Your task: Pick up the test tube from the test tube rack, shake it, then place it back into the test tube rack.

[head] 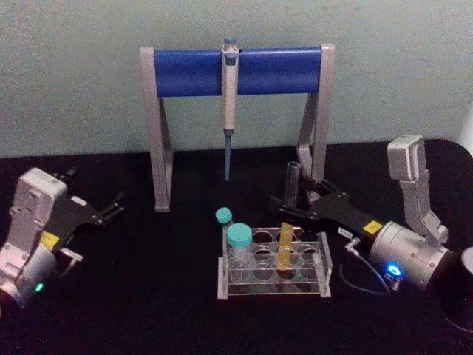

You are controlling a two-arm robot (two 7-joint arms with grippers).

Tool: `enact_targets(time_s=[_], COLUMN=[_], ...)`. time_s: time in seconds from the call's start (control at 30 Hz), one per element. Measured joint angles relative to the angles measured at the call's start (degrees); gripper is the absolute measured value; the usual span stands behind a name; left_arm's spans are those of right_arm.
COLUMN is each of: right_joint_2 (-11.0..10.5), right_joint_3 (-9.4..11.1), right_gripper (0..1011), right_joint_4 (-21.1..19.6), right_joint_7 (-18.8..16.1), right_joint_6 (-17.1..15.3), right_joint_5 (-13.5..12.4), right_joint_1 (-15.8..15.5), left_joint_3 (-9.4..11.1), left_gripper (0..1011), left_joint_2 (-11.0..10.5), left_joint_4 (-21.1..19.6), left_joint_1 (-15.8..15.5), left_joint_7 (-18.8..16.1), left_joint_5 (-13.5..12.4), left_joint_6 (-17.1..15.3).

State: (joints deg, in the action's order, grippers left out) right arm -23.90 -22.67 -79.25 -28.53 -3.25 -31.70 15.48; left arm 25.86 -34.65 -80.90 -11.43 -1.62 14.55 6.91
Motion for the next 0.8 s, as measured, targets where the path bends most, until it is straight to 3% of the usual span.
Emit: enact_targets(time_s=[0.3,0.8], right_joint_2=[0.73,0.39], right_joint_3=[-0.82,-2.31], right_gripper=[1000,1000], right_joint_4=[2.77,4.08], right_joint_7=[-1.72,-2.07], right_joint_6=[-1.13,-1.28], right_joint_5=[-2.22,-2.86], right_joint_1=[2.07,3.29], left_joint_3=[0.0,0.0], left_gripper=[1010,1010], left_joint_2=[0.0,0.0], left_joint_4=[0.0,0.0], left_joint_1=[0.0,0.0], left_joint_7=[0.0,0.0], left_joint_5=[0.0,0.0], left_joint_6=[0.0,0.0])
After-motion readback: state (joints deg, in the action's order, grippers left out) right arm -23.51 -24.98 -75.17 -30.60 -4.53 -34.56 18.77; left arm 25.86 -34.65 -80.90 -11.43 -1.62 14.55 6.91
